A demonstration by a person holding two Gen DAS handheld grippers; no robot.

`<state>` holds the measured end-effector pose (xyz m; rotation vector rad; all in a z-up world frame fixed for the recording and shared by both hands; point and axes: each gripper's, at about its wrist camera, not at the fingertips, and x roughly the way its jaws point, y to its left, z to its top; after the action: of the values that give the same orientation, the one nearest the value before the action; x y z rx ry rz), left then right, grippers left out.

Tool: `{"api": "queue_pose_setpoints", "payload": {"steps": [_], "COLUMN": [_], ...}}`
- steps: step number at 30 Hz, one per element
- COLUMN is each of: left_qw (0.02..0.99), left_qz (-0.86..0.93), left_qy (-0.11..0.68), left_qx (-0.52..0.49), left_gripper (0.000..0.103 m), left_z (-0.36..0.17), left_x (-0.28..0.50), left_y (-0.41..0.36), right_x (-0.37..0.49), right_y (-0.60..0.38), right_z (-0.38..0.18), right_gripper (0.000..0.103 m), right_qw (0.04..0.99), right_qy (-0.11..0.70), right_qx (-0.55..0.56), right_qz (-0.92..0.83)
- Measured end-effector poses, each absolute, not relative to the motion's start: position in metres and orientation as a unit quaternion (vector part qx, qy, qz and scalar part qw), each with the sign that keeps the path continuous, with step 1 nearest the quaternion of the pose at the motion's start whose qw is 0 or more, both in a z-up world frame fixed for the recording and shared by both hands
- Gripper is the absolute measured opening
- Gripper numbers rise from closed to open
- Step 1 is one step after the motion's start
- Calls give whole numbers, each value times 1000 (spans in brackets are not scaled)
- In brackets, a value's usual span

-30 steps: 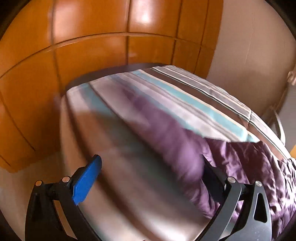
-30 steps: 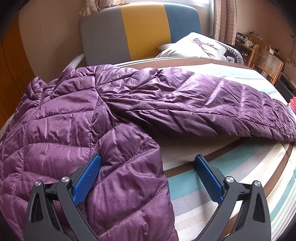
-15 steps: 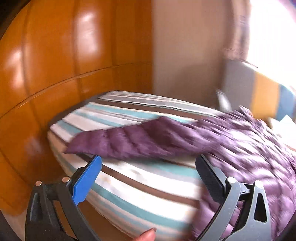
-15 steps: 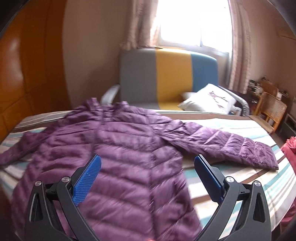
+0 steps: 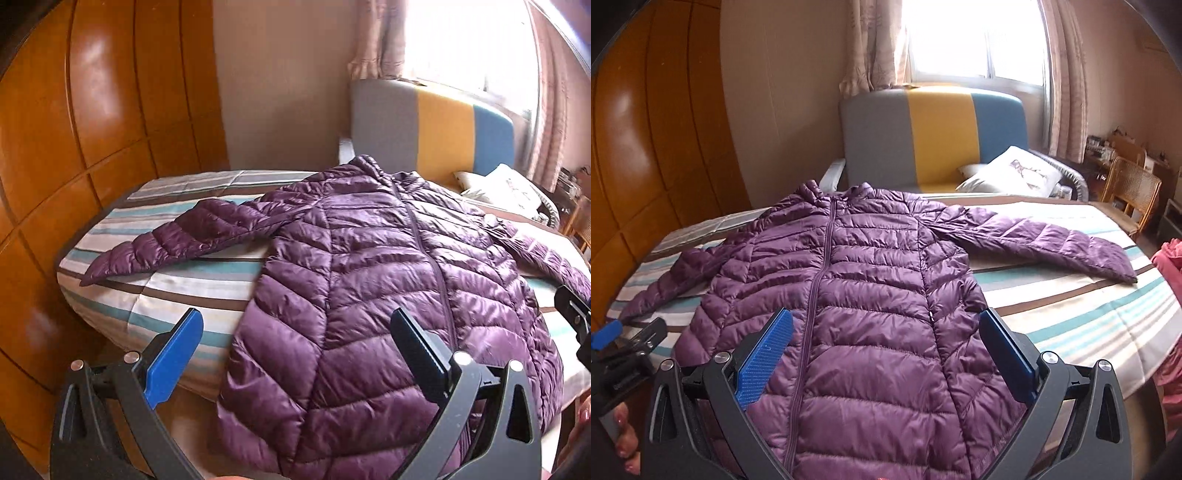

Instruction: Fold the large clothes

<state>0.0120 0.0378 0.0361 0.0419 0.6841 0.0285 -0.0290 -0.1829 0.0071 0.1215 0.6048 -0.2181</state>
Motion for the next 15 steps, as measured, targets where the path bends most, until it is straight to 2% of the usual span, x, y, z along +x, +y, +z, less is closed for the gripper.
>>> {"api": "queue_pose_setpoints", "payload": {"steps": [9, 15], "left_qw": [950, 947], "left_qz": [-10, -9], "left_qy": [310, 321], "left_qx": [27, 13], "left_gripper": [101, 101], "left_z": [42, 41], "left_x": [-5, -4], "left_y": [29, 33], "right_x": [-41, -40], "right_y": [-172, -172], "right_z": [7, 8], "right_gripper": [100, 100], "right_qw": [948, 949], "right_qy": [294, 293], "right_qx": [46, 48], "right_qz": [-112, -110]}}
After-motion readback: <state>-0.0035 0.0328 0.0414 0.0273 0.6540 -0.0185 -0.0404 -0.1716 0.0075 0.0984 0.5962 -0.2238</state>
